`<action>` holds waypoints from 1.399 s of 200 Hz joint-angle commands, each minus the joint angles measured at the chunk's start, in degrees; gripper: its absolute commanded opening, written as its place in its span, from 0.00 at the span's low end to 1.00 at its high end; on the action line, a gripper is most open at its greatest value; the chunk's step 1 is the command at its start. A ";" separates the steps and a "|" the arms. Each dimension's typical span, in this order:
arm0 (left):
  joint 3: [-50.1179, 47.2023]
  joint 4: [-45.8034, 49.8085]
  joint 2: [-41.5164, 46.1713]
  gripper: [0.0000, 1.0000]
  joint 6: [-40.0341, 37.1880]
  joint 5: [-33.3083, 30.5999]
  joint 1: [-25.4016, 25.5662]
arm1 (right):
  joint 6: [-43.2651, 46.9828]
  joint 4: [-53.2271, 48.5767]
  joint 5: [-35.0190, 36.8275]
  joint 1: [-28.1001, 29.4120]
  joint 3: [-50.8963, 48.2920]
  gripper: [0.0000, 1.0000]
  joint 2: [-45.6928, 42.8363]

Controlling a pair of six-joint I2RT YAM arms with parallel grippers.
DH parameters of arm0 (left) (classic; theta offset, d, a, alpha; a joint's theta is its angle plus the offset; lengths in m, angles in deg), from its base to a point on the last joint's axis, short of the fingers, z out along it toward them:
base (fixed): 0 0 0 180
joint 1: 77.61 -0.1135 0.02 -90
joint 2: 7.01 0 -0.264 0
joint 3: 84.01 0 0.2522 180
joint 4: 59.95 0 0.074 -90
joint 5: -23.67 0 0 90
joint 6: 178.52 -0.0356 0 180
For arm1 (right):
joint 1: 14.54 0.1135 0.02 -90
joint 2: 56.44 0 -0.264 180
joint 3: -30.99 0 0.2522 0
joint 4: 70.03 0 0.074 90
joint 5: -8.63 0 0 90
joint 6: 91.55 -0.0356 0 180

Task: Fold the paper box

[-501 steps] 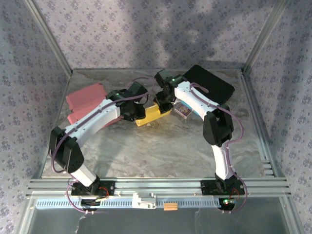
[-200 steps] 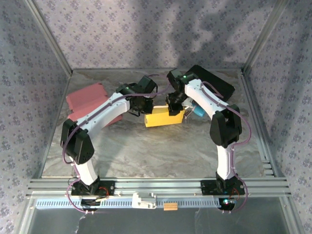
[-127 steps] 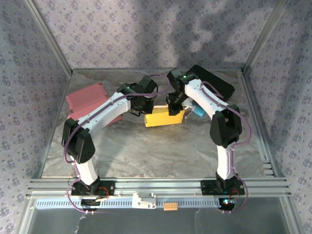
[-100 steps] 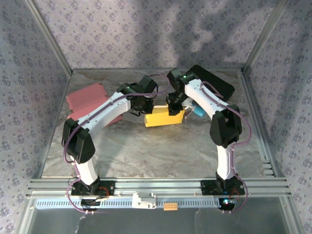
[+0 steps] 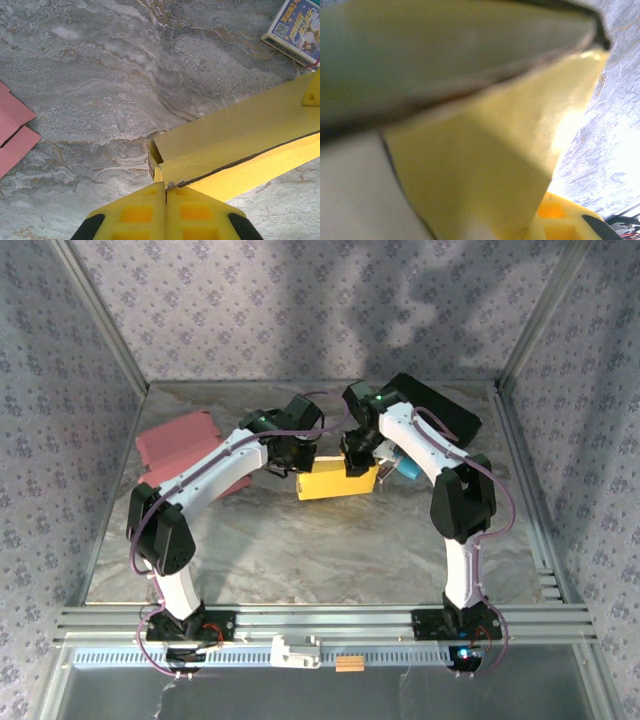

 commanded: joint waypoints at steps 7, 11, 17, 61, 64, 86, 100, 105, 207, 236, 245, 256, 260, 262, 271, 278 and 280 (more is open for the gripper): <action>2.49 2.10 -0.26 0.03 1.68 0.63 0.23 | -1.04 -1.54 0.94 -0.43 -1.72 0.27 1.14; 2.68 2.23 -0.36 0.02 2.26 0.94 0.25 | -1.04 -1.54 0.95 -0.42 -1.76 0.27 1.19; 3.00 2.51 -0.50 0.01 3.20 1.28 0.23 | -1.04 -1.41 0.92 -0.43 -1.81 0.27 1.17; 1.52 0.53 0.07 0.00 12.67 5.22 -0.16 | -1.08 -1.05 0.95 -0.46 -1.55 0.26 1.28; 1.66 0.57 0.07 0.00 13.22 5.36 -0.19 | -1.10 -1.10 0.91 -0.48 -1.61 0.26 1.37; 1.83 0.33 -0.02 0.00 14.99 6.26 -0.65 | -1.04 -0.97 0.78 -0.41 -1.54 0.26 1.40; 2.51 1.20 -0.40 0.00 14.68 6.43 -0.82 | -1.04 -1.03 0.70 -0.48 -1.62 0.26 1.40; 2.91 1.70 -0.58 0.04 14.36 6.43 -0.84 | -1.04 -1.00 0.69 -0.47 -1.61 0.26 1.36; 3.50 5.52 0.86 0.19 9.52 -2.96 2.08 | -1.04 -0.84 0.60 -0.53 -1.43 0.26 1.57; 3.31 4.66 0.36 0.17 8.56 -4.67 2.01 | -1.00 -0.84 0.64 -0.55 -1.62 0.26 1.57; 4.08 5.16 -0.30 0.14 8.14 -5.18 2.09 | -1.19 -0.91 0.61 -0.51 -1.67 0.26 1.57; 4.79 5.82 -0.95 0.12 7.93 -5.67 2.09 | -1.43 -0.82 0.59 -0.49 -1.75 0.26 1.49; 4.90 5.94 -1.05 0.11 7.87 -5.89 2.05 | -1.54 -0.84 0.59 -0.43 -1.75 0.26 1.50; 4.91 5.97 -1.07 0.11 7.80 -6.00 2.08 | -1.63 -0.84 0.65 -0.48 -1.79 0.26 1.44; 4.70 6.06 -1.01 0.11 7.86 -6.52 2.09 | -2.04 -0.76 0.83 -0.34 -1.79 0.26 1.28; 4.27 5.82 -0.82 0.11 7.70 -6.82 2.07 | -2.41 -0.60 1.05 -0.33 -1.80 0.26 1.15; 4.18 5.68 -0.75 0.11 7.62 -6.86 2.05 | -2.55 -0.58 1.16 -0.21 -1.76 0.26 1.09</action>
